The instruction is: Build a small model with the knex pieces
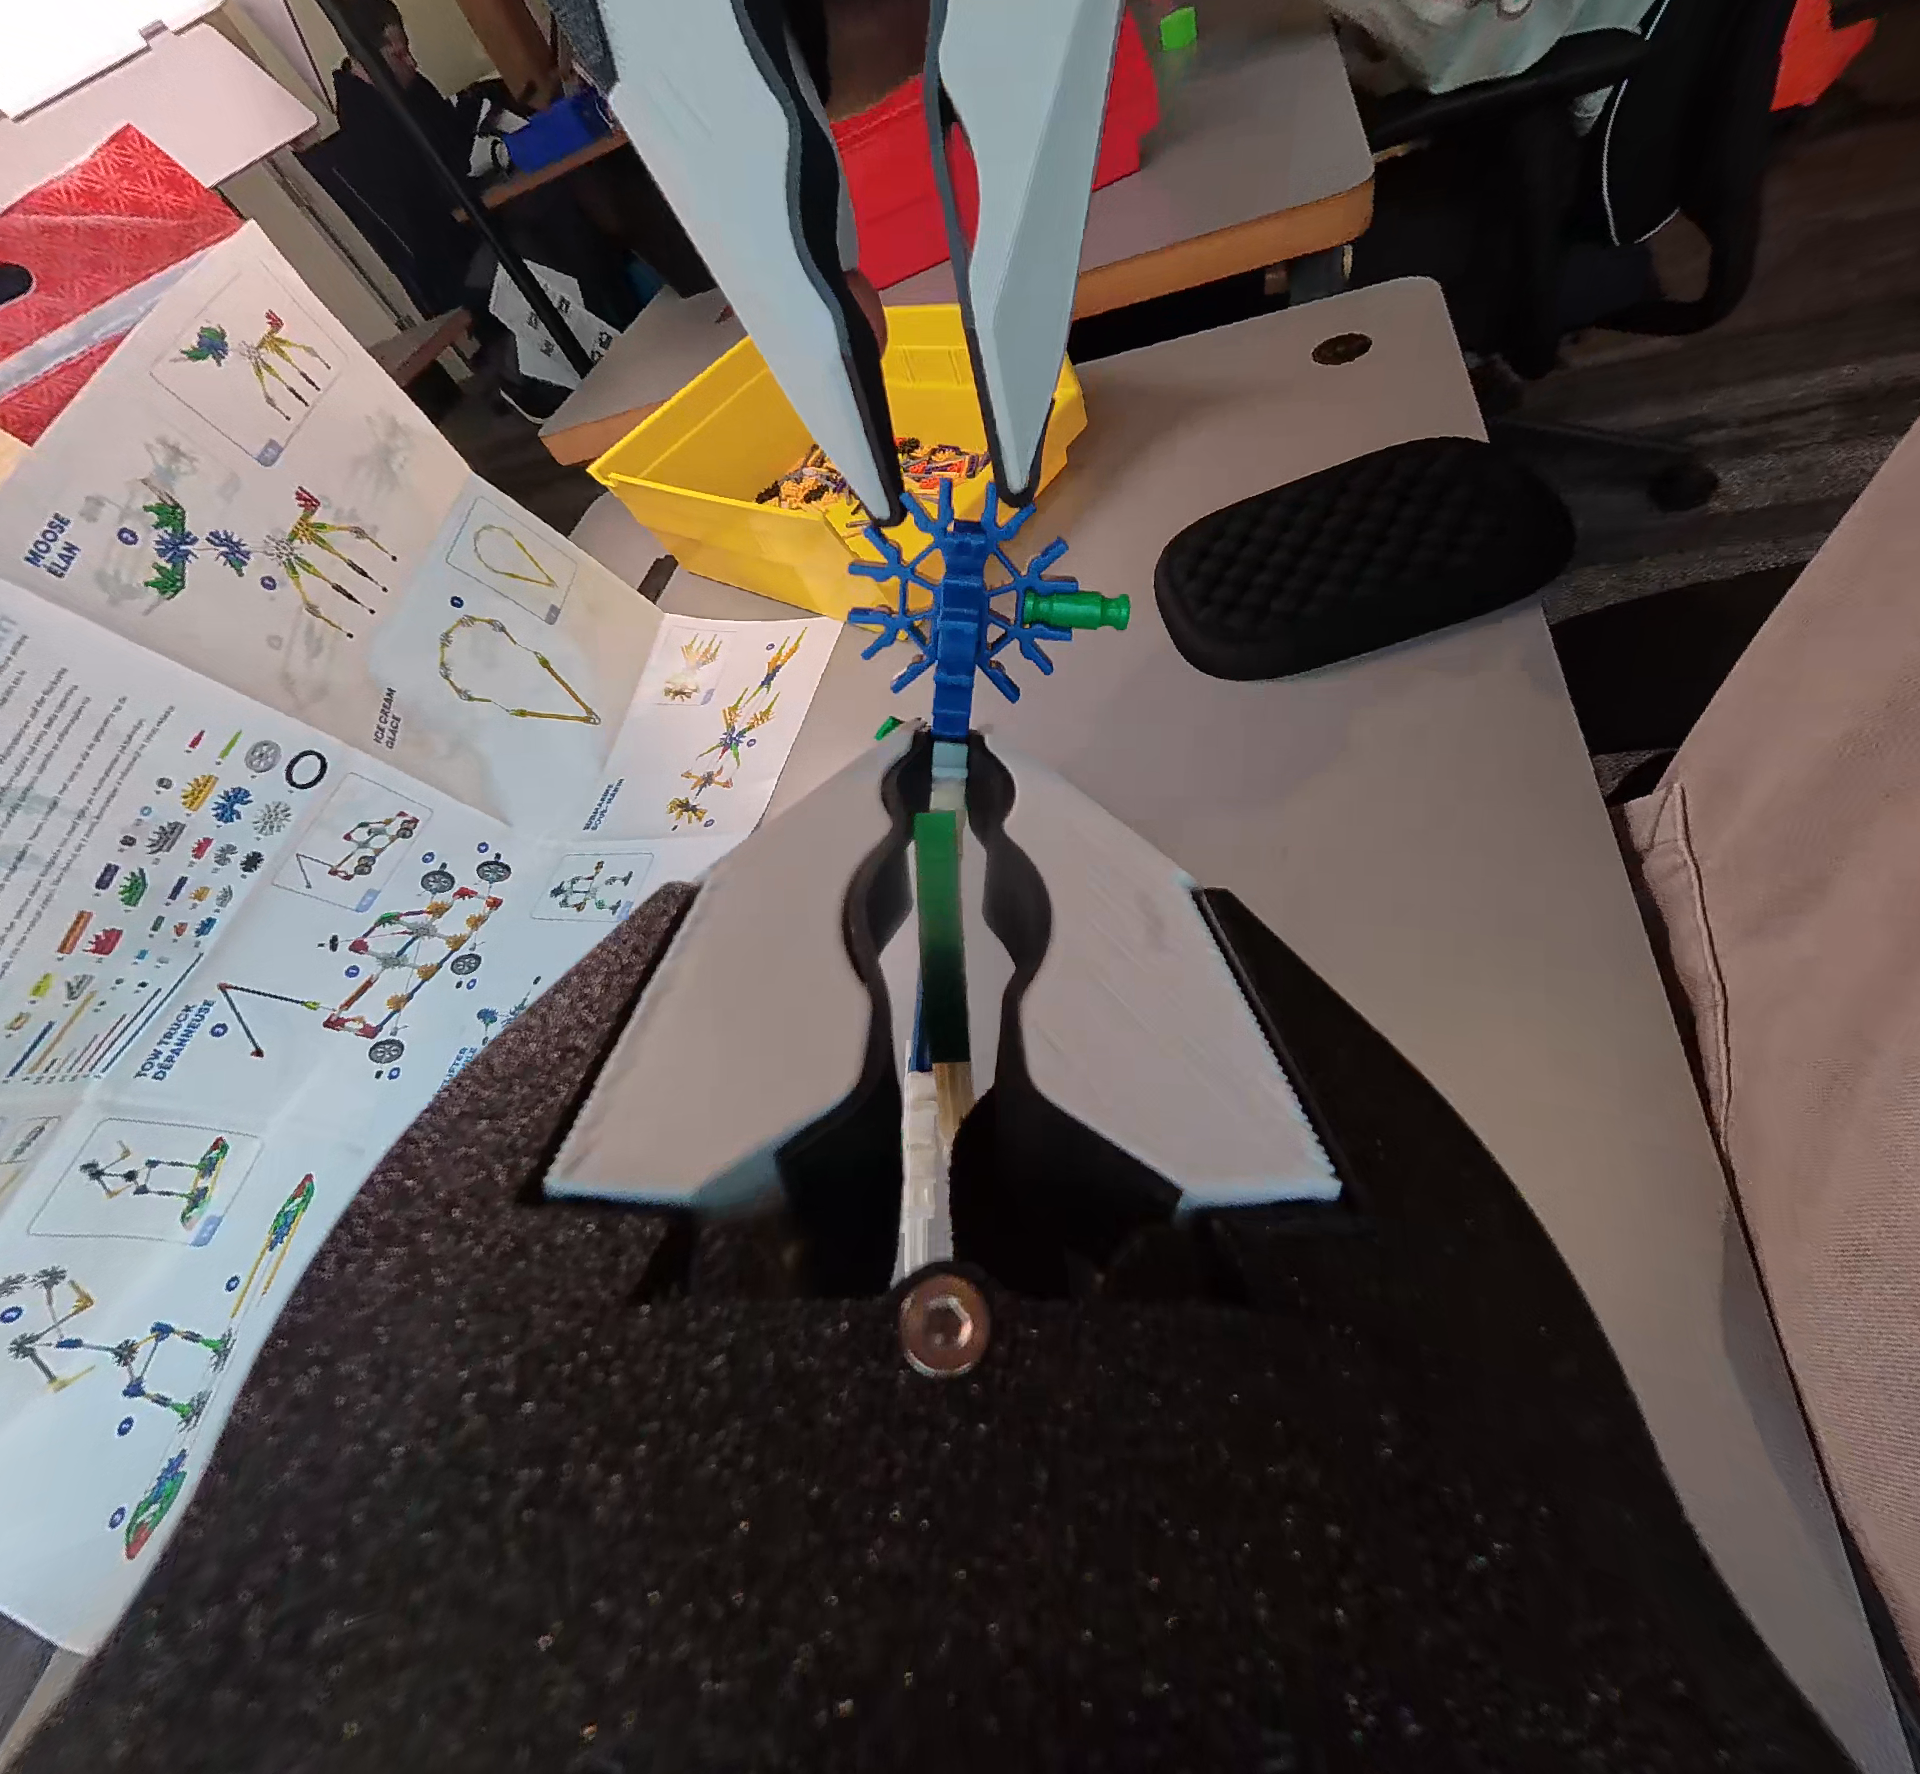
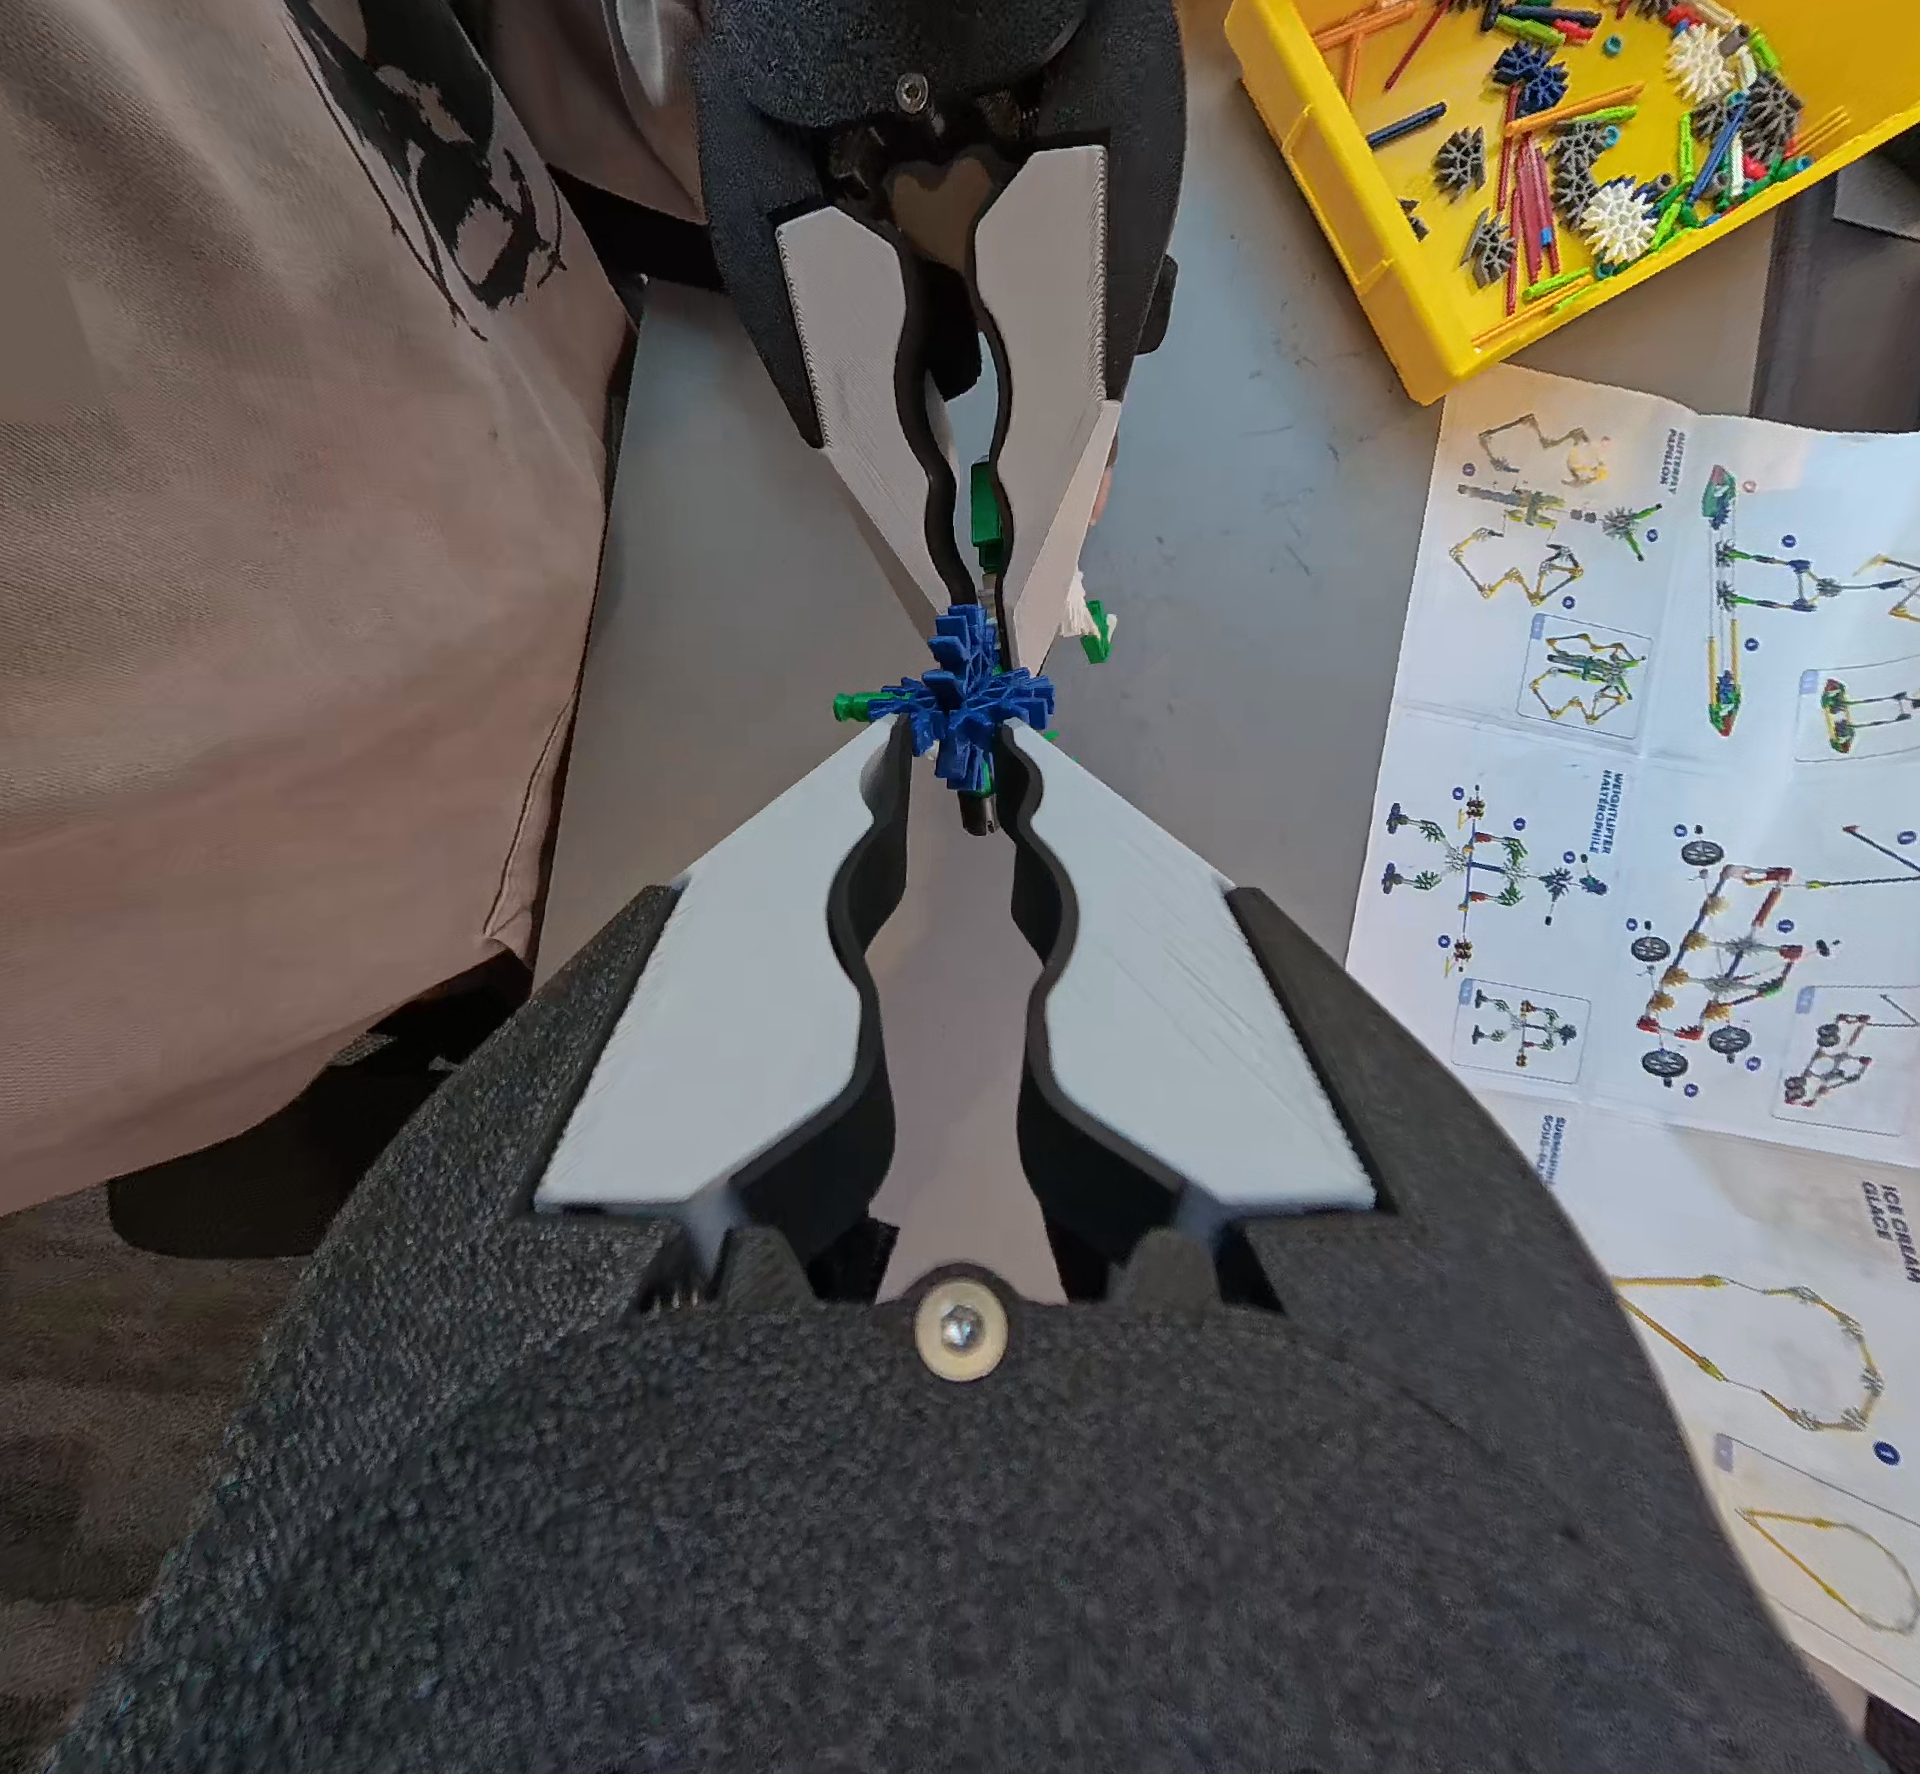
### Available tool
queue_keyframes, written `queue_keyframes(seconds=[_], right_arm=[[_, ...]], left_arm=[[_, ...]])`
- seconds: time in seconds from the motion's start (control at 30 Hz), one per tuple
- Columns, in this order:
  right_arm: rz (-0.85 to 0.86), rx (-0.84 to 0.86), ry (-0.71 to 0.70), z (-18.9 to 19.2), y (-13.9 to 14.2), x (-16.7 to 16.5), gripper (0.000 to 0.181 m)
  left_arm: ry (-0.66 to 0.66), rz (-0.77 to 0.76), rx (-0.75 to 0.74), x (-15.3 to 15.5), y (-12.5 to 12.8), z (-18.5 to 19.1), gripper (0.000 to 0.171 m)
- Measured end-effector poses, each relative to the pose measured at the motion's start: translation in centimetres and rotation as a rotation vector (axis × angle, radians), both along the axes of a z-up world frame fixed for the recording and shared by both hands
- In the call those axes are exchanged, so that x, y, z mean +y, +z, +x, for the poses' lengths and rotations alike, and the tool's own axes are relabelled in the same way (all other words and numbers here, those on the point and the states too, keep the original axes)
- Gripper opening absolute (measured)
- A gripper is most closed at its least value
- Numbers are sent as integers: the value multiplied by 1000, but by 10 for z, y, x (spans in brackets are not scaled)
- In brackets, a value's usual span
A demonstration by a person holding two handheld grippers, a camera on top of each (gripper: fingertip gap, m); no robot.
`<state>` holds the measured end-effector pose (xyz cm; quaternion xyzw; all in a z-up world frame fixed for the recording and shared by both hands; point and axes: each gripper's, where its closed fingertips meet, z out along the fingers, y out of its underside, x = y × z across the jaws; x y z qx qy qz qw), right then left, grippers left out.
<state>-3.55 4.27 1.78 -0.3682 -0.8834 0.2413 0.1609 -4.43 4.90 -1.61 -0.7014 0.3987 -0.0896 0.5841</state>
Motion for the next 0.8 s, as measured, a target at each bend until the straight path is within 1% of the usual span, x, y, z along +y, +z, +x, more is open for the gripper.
queue_keyframes(seconds=[0.07,0.17,0.23,0.37,0.47,0.57,0.7,0.8], right_arm=[[36,-17,5,2,-6,0,13],[48,-7,-17,1,-11,0,13],[68,-2,-24,1,-17,0,13],[43,15,-37,-2,-18,-7,12],[16,-8,-30,-1,-19,-12,12],[23,-52,-33,4,-22,-8,12],[93,-100,-32,8,-33,-1,12],[147,-129,-36,13,-44,8,12]], left_arm=[[0,-6,13,1,-5,1,3],[2,-17,-16,4,-9,1,1],[4,-24,-8,5,-14,1,1],[-15,-26,-19,4,-18,7,1],[-35,-24,-3,3,-20,15,1],[-31,-31,9,3,-23,15,1],[-12,-57,47,7,-31,13,1],[10,-57,78,9,-32,9,0]])
